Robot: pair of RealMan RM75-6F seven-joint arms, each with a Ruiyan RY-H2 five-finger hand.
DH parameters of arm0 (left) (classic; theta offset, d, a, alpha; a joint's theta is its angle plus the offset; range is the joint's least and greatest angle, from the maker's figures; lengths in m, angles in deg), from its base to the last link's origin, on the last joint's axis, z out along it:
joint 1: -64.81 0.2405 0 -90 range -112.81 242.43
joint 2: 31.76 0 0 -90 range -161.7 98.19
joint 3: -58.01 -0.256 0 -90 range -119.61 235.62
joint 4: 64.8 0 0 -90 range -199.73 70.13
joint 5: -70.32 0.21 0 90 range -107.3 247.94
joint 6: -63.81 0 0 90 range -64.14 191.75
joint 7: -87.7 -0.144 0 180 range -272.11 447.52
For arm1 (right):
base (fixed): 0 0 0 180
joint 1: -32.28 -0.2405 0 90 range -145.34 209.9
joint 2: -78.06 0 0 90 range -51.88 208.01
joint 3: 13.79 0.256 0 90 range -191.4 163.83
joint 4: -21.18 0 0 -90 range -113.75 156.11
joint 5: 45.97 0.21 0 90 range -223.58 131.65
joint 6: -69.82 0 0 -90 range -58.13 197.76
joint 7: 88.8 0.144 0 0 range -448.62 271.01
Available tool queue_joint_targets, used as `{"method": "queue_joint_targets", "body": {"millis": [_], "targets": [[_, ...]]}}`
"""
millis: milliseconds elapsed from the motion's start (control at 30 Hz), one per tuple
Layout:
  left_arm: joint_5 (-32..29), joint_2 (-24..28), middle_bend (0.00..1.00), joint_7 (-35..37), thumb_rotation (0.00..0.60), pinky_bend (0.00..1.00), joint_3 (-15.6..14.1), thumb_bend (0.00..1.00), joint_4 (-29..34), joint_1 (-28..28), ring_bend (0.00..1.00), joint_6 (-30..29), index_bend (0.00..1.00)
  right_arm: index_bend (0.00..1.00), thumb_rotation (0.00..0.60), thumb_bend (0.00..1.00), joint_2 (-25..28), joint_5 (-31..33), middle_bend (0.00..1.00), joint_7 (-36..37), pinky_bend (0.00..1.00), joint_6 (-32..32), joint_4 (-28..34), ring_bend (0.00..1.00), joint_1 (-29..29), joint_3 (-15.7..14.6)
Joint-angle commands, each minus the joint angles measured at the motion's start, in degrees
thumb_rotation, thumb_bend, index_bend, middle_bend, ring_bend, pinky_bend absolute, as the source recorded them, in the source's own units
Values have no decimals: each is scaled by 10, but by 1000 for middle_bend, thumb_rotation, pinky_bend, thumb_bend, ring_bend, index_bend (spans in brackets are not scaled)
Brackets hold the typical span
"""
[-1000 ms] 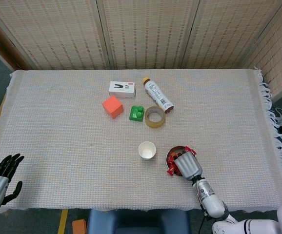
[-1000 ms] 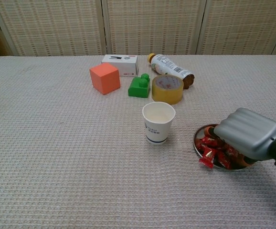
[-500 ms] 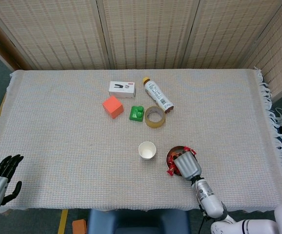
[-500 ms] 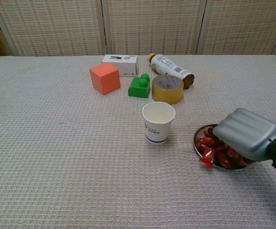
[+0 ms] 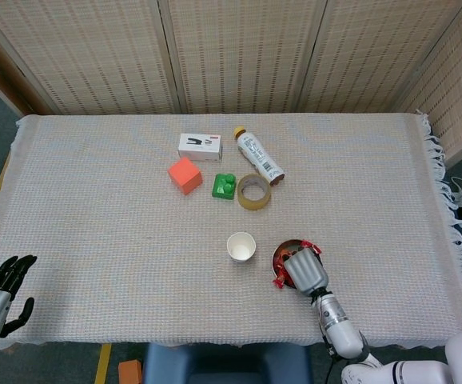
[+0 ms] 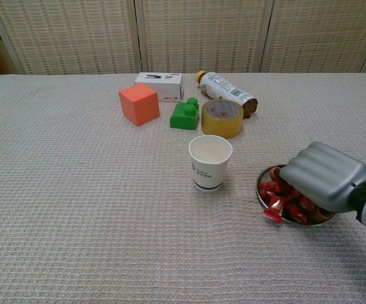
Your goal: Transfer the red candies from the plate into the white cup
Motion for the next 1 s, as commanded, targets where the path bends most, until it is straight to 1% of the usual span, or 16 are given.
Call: {"method": "queue_joint_targets", "body": {"millis": [33,600,767,1000], "targets": [[1,0,66,1,600,193,0,513,-1,0,55,-1,0,624,600,319,-1,1,542,-2,748,-2,2,498,0,1],[1,0,70,3,600,198,0,516,-1,0,64,-1,0,677,600,333,-4,-1,559,-1,748,-8,1,503,0,3],[2,1,70,4,600,198,0,516,-1,1,65,-4,0,702,600,338,0,-7,567,6,748,-14,11,510,1,8],[1,1,71,5,600,198,1,516,-1,1,64,-3,0,704,600,339,9,-9,567,4,748,-18,22,510,0,10]]}}
